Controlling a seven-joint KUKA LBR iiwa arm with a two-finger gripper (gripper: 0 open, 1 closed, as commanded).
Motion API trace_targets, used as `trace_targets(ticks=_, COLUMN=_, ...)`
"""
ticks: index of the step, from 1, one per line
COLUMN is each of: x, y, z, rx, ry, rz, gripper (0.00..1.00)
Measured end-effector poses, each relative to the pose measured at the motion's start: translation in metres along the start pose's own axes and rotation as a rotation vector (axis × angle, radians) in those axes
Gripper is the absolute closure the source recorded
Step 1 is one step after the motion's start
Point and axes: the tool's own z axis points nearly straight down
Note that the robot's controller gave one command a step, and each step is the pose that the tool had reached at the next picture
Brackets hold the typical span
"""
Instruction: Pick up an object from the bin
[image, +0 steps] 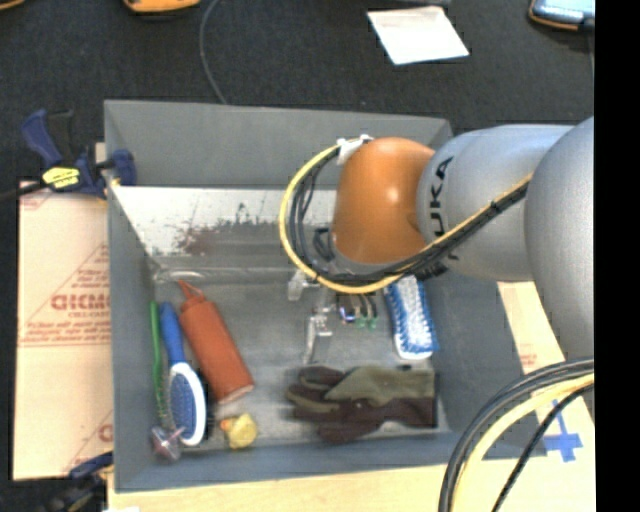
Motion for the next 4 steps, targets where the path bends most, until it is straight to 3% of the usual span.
trace_targets(ticks=1, x=-0.002, y=0.000, z=-0.004, rx=0.000, ry=-0.007, rz=0.001, gripper=0.00)
trace_targets(ticks=2, x=0.056, y=-0.022, z=0.039, rx=0.001, ry=-0.008, rz=-0.134, gripper=0.00)
trace_targets(ticks=3, x=0.094, y=-0.043, z=0.025, rx=0.002, ry=-0.014, rz=-0.367, gripper=0.00)
trace_targets(ticks=4, x=0.107, y=-0.035, z=0.035, rx=0.001, ry=-0.012, rz=-0.234, gripper=0.00)
